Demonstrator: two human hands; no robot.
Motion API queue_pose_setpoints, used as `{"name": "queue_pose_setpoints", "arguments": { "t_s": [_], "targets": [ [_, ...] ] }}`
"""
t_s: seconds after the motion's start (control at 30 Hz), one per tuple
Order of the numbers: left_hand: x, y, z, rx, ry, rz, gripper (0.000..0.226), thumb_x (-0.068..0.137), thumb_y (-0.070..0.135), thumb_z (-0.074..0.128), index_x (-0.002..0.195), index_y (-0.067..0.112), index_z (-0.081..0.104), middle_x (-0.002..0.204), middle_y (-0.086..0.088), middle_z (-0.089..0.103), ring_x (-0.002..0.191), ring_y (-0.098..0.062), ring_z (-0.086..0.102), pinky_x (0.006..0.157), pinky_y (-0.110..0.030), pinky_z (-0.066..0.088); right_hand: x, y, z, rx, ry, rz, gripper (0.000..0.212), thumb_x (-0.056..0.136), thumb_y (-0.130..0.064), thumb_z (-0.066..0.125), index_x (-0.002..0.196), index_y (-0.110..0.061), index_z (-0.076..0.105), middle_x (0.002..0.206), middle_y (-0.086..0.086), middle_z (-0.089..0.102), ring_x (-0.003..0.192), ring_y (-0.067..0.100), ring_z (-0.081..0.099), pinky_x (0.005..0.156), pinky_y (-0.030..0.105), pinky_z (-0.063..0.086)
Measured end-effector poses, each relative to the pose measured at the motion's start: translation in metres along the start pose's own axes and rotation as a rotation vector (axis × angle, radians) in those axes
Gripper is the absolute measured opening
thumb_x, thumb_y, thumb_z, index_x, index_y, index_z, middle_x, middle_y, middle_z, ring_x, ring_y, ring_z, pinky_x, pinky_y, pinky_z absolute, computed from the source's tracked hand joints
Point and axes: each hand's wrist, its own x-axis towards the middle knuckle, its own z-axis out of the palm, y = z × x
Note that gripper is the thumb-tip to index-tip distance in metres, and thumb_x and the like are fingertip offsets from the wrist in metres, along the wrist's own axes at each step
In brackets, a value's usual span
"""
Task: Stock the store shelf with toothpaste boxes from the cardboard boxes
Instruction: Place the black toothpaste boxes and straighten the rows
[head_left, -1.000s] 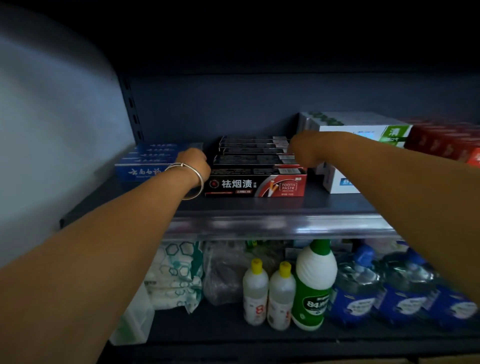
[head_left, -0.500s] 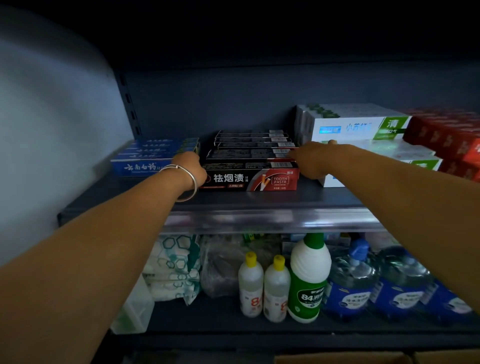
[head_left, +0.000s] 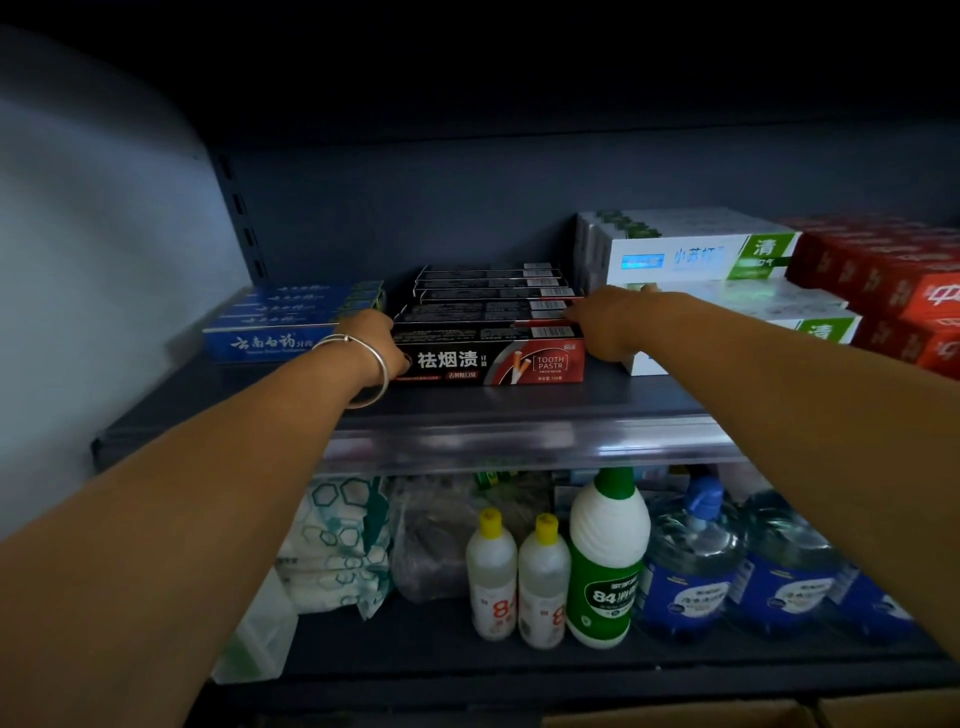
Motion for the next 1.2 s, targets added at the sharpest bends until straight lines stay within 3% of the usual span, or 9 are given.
{"name": "queue_pose_setpoints", "arguments": {
  "t_s": [0.2, 0.37, 0.63, 0.83, 0.9, 0.93, 1.0, 1.1, 1.2],
  "targets": [
    [0.006, -0.002, 0.001, -0.032, -0.016, -0.008, 0.053, 0.086, 0.02, 0.066, 0.132, 0.001, 0.047, 0.132, -0.017, 0.051, 0.119, -0.033, 0.05, 0.097, -0.034, 0.041, -0.001, 0.001, -0.002, -0.005, -0.002, -0.031, 0.043, 0.098, -0.012, 0.041, 0.141, -0.014, 0.04, 0.135, 0.008, 0.048, 0.124, 0.026, 0.045, 0.105, 0.046, 0.033],
    [0.011, -0.002, 0.006, -0.057, -0.022, -0.002, 0.039, 0.084, 0.017, 0.066, 0.119, 0.002, 0.056, 0.118, -0.017, 0.059, 0.107, -0.033, 0.056, 0.085, -0.032, 0.044, 0.001, 0.001, 0.0, 0.039, 0.017, -0.065, 0.039, 0.097, -0.016, 0.045, 0.136, -0.01, 0.045, 0.13, 0.011, 0.053, 0.116, 0.025, 0.052, 0.093, 0.032, 0.042],
    [0.022, -0.003, 0.001, -0.136, -0.083, -0.063, 0.036, 0.077, 0.001, 0.059, 0.113, 0.0, 0.054, 0.107, -0.017, 0.056, 0.09, -0.03, 0.053, 0.073, -0.033, 0.046, 0.0, 0.006, -0.008, 0.089, 0.027, -0.045, 0.03, 0.099, -0.014, 0.043, 0.127, -0.008, 0.051, 0.124, 0.011, 0.057, 0.109, 0.024, 0.055, 0.09, 0.03, 0.042],
    [0.032, 0.006, -0.009, -0.18, -0.104, -0.082, 0.013, 0.073, -0.013, 0.043, 0.072, 0.0, 0.042, 0.068, -0.01, 0.036, 0.056, -0.02, 0.033, 0.045, -0.023, 0.019, 0.018, 0.01, -0.012, 0.076, 0.025, -0.062, 0.031, 0.097, -0.011, 0.045, 0.126, -0.007, 0.053, 0.122, 0.012, 0.059, 0.109, 0.024, 0.057, 0.09, 0.029, 0.044],
    [0.035, 0.016, -0.014, -0.101, -0.126, -0.049, 0.011, 0.078, -0.012, 0.046, 0.076, -0.006, 0.055, 0.079, -0.019, 0.049, 0.064, -0.025, 0.044, 0.044, -0.026, 0.023, 0.022, 0.011, -0.012, 0.066, 0.023, -0.059, 0.032, 0.096, -0.01, 0.046, 0.128, -0.008, 0.052, 0.123, 0.011, 0.058, 0.11, 0.024, 0.056, 0.091, 0.03, 0.043],
    [0.042, 0.021, -0.014, -0.061, -0.137, -0.035, 0.018, 0.085, -0.009, 0.045, 0.094, -0.009, 0.061, 0.098, -0.024, 0.056, 0.08, -0.03, 0.052, 0.049, -0.026, 0.032, 0.024, 0.011, -0.012, 0.059, 0.023, -0.051, 0.034, 0.096, -0.01, 0.047, 0.129, -0.009, 0.051, 0.124, 0.011, 0.057, 0.113, 0.024, 0.055, 0.093, 0.032, 0.042],
    [0.053, 0.027, -0.012, -0.028, -0.14, -0.07, 0.027, 0.095, -0.001, 0.04, 0.115, -0.009, 0.056, 0.126, -0.023, 0.051, 0.11, -0.031, 0.052, 0.076, -0.024, 0.044, 0.028, 0.012, -0.011, 0.04, 0.026, -0.016, 0.04, 0.094, -0.009, 0.049, 0.134, -0.012, 0.047, 0.129, 0.009, 0.055, 0.119, 0.025, 0.051, 0.101, 0.039, 0.037],
    [0.066, 0.017, -0.003, -0.061, -0.075, -0.044, 0.026, 0.096, 0.001, 0.034, 0.084, -0.008, 0.056, 0.107, -0.024, 0.053, 0.093, -0.03, 0.054, 0.079, -0.033, 0.035, 0.037, 0.014, -0.007, 0.008, 0.03, 0.033, 0.05, 0.093, -0.009, 0.051, 0.141, -0.016, 0.039, 0.138, 0.009, 0.047, 0.13, 0.029, 0.041, 0.11, 0.05, 0.025],
    [0.075, 0.01, 0.003, -0.048, -0.04, -0.022, 0.032, 0.095, 0.001, 0.032, 0.11, -0.016, 0.054, 0.122, -0.031, 0.051, 0.116, -0.037, 0.05, 0.079, -0.035, 0.037, 0.044, 0.017, -0.005, -0.014, 0.026, 0.066, 0.056, 0.092, -0.009, 0.051, 0.145, -0.018, 0.034, 0.145, 0.011, 0.038, 0.136, 0.031, 0.03, 0.11, 0.052, 0.022]
  ]
}}
